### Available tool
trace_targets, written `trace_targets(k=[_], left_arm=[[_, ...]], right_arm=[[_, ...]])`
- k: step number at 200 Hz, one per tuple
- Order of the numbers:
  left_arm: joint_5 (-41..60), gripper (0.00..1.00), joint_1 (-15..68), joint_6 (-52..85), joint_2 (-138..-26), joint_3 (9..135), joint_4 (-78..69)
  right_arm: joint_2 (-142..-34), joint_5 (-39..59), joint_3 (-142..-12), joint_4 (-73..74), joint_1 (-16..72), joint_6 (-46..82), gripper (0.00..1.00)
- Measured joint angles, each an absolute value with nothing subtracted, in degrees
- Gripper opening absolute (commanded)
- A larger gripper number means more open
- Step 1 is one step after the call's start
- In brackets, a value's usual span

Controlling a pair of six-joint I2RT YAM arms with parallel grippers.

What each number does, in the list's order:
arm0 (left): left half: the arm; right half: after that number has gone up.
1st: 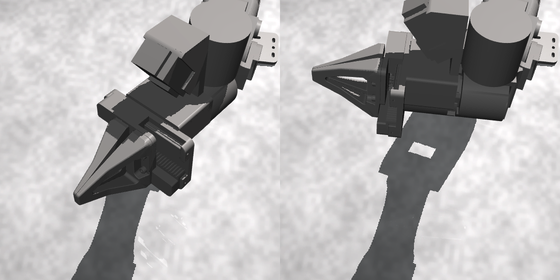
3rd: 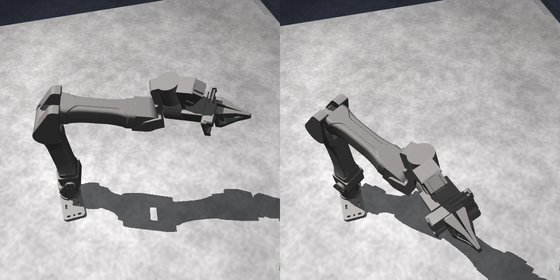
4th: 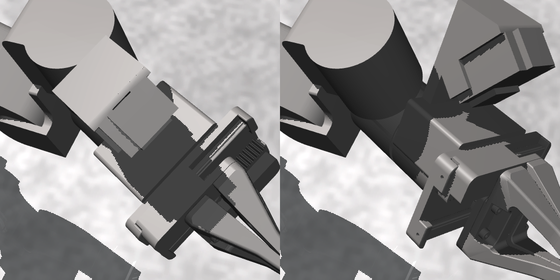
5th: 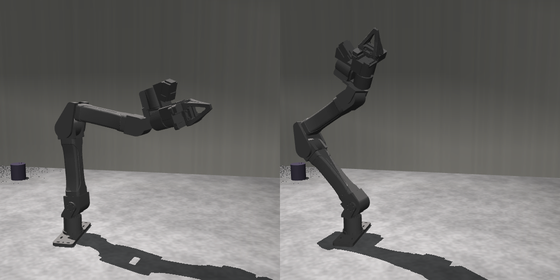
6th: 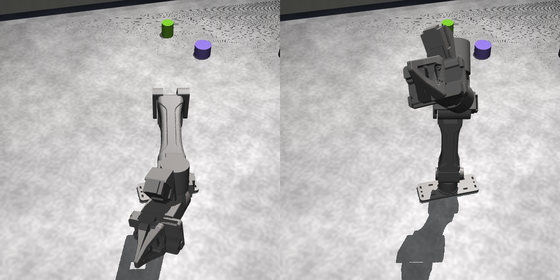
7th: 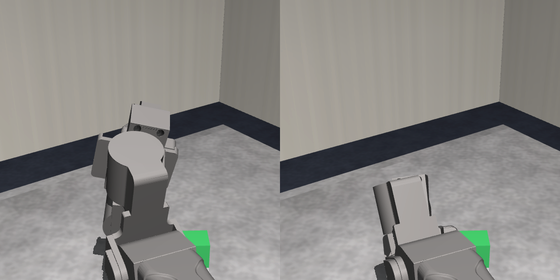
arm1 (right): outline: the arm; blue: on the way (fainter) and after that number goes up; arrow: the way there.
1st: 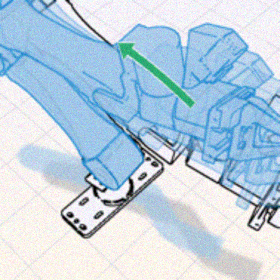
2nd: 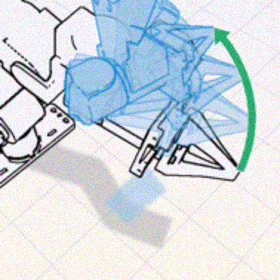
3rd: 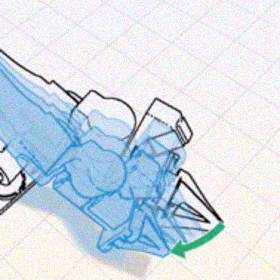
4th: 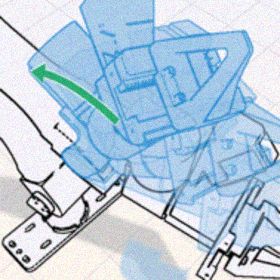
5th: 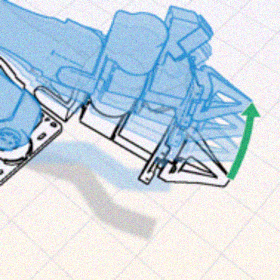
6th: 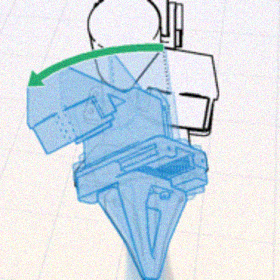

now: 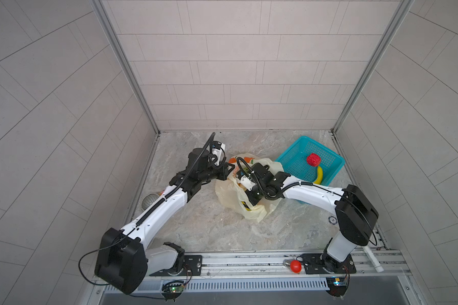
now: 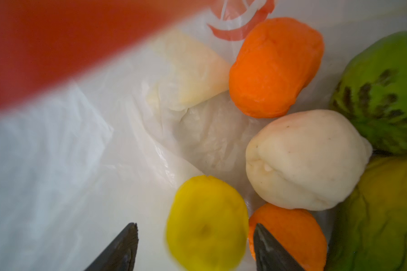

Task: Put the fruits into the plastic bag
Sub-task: 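Carry the yellow lemon into the bag and open the right gripper, then withdraw the right gripper from the bag toward the basket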

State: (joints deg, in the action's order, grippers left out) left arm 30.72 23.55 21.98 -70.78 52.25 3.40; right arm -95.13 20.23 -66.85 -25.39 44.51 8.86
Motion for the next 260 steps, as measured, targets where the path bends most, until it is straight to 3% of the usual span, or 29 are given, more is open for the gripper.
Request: trace_targets(k=[12, 110, 167, 226, 260], left_arm=[[30.7, 0.00, 23.6, 22.0, -70.8, 52.2, 3.4], [33.3, 0.00, 24.9, 22.0, -70.3, 52.2, 2.4], [33.1, 0.00, 24.9, 22.0, -69.9, 52.2, 1.2], [31.0, 0.00, 24.3, 22.0, -70.0, 52.2, 2.5], [30.9, 0.00, 24.3, 21.7, -70.0, 52.2, 3.3]], right_arm=[[-92.9, 19.9, -66.8, -25.6, 44.5, 8.7, 0.86], [-68.6, 12.1, -66.3, -24.1, 42.6, 5.5, 0.84], [-70.3, 0.4, -73.2, -29.8, 41.7, -0.1, 0.84], [-75.9, -12.8, -72.6, -32.9, 41.4, -0.1, 0.86], [-76.9, -15.5, -71.0, -33.4, 38.7, 2.8, 0.86]])
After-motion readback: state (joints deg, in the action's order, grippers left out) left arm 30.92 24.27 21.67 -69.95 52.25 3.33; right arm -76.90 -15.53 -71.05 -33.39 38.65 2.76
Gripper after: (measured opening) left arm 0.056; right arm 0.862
